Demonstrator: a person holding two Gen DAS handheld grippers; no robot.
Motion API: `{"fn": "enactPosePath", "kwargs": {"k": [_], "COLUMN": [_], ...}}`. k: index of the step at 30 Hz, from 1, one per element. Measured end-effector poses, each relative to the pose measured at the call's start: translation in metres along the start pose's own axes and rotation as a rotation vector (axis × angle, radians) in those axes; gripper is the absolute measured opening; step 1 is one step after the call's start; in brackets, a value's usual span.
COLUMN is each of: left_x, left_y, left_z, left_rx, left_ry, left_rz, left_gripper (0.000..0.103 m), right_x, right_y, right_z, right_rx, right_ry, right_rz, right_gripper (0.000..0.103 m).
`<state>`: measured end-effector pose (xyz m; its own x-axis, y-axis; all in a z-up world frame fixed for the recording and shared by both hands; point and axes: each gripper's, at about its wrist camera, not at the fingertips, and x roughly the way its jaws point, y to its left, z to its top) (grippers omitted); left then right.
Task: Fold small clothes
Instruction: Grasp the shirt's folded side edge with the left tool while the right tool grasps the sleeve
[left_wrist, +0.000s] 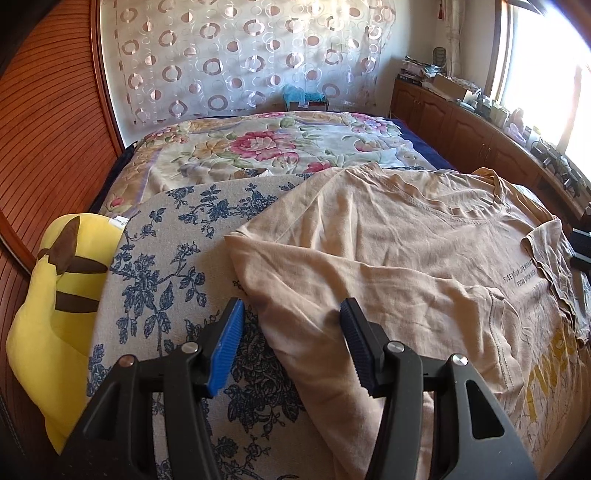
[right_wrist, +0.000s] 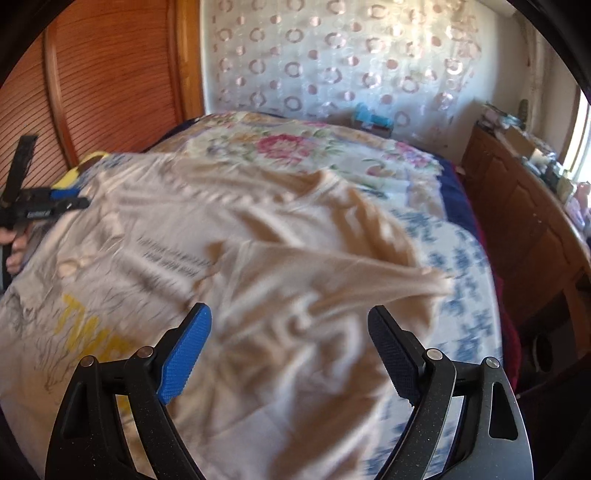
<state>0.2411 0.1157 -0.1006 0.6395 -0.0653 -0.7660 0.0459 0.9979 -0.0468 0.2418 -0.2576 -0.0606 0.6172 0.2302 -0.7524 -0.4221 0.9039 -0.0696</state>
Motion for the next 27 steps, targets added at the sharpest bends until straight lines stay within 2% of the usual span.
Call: {"fn": "enactPosePath", "kwargs": {"k": [8, 14, 17, 19, 20, 21, 22, 23, 24, 25, 27], "left_x": [0.0, 0.0, 0.0, -0.002, -0.001, -0.001, -0.002, -0.002, -0.004, -0.006, -0.015], "left_y": [0.0, 0.0, -0.001, -0.002, -0.005, -0.006, -0.006, -0.007, -0.007, -0.008, -0.011], "left_z": [0.0, 0.0, 0.0, 0.0, 0.001, 0.001, 0.001, 0.001, 0.001, 0.001, 0.001], "left_rx": [0.0, 0.0, 0.001, 0.017, 0.026, 0.029, 0.026, 0.024, 0.023, 0.023, 0.018], "left_ry": [0.0, 0.0, -0.001, -0.009, -0.009, -0.009, -0.009, -0.01, -0.014, -0.023, -0.05], "left_rz": [0.0, 0.0, -0.009, -0.056, -0.062, -0.075, -0.099, -0.109, -0.115, -0.118, -0.134], "left_gripper": [0.054, 0.054, 0.053, 0.027, 0.022, 0.016, 0.011, 0.01, 0.009, 0.007, 0.006], "right_x": [0.019, 0.03, 0.034, 0.036, 0.037, 0.038, 0.039, 0.04, 0.041, 0.042, 0.042], "right_y": [-0.054, -0.072, -0.073, -0.072, -0.072, -0.072, -0.072, -0.071, -0.069, -0.066, -0.058], "right_z": [-0.001, -0.006, -0.003, -0.001, 0.001, 0.003, 0.006, 0.007, 0.01, 0.012, 0.016], "right_rx": [0.106, 0.136, 0.128, 0.114, 0.105, 0.104, 0.104, 0.103, 0.102, 0.096, 0.064], "right_ry": [0.039, 0.067, 0.071, 0.069, 0.063, 0.06, 0.06, 0.06, 0.064, 0.069, 0.074], "right_rz": [-0.067, -0.072, -0.047, -0.04, -0.023, -0.009, -0.007, -0.004, 0.023, 0.045, 0.02], "right_gripper": [0.087, 0.087, 0.084, 0.076, 0.073, 0.064, 0.048, 0.038, 0.02, 0.007, 0.006]}}
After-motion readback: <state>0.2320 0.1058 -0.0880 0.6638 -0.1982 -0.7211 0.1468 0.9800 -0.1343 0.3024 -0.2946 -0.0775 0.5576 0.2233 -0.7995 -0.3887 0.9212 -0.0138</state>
